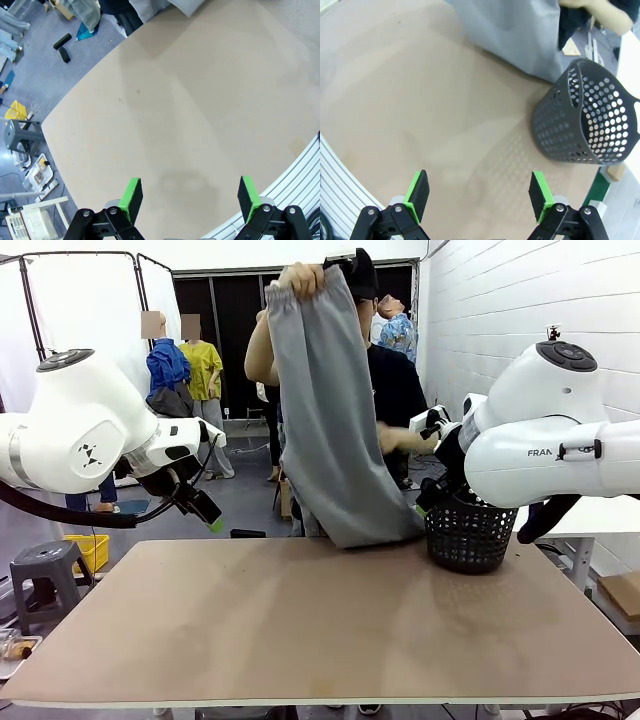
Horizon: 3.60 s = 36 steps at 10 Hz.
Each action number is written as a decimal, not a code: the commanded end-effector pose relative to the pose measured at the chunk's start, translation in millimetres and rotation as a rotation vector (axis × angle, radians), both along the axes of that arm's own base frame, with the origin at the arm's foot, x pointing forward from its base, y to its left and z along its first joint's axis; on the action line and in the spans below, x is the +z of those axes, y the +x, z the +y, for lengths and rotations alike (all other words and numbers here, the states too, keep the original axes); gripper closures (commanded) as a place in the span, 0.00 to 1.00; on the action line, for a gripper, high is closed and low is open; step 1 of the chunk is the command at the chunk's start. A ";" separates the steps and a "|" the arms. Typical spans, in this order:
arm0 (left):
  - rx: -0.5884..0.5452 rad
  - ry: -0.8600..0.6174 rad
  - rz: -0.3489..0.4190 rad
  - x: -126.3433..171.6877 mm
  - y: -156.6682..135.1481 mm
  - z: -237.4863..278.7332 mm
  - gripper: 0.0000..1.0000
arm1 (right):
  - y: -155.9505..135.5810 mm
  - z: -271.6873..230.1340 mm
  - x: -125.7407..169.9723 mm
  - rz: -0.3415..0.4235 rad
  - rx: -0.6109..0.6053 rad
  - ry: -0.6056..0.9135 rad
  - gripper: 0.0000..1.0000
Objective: Fold the training pants.
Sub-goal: Grab both ends of the Training pants handed by a person.
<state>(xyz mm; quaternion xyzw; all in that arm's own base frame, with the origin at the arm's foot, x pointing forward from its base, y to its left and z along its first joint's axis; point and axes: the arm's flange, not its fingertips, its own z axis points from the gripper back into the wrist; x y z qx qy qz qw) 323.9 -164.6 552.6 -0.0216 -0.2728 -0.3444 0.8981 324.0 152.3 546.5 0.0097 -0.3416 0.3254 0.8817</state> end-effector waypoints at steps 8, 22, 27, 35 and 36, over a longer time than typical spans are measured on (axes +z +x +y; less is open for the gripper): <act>-0.003 -0.002 0.001 -0.1 0.3 0.2 0.00 | 0.2 0.1 -0.6 0.000 0.000 0.000 0.00; -0.003 -0.002 0.001 -0.1 0.3 0.2 0.00 | 0.2 0.1 -0.6 0.000 0.000 0.000 0.00; -0.003 -0.002 0.001 -0.1 0.3 0.2 0.00 | 0.2 0.1 -0.6 0.000 0.000 0.000 0.00; -0.003 -0.002 0.001 -0.1 0.3 0.2 0.00 | 0.2 0.1 -0.6 0.000 0.000 0.000 0.00; -0.003 -0.002 0.001 -0.1 0.3 0.2 0.00 | 0.2 0.1 -0.6 0.000 0.000 0.000 0.00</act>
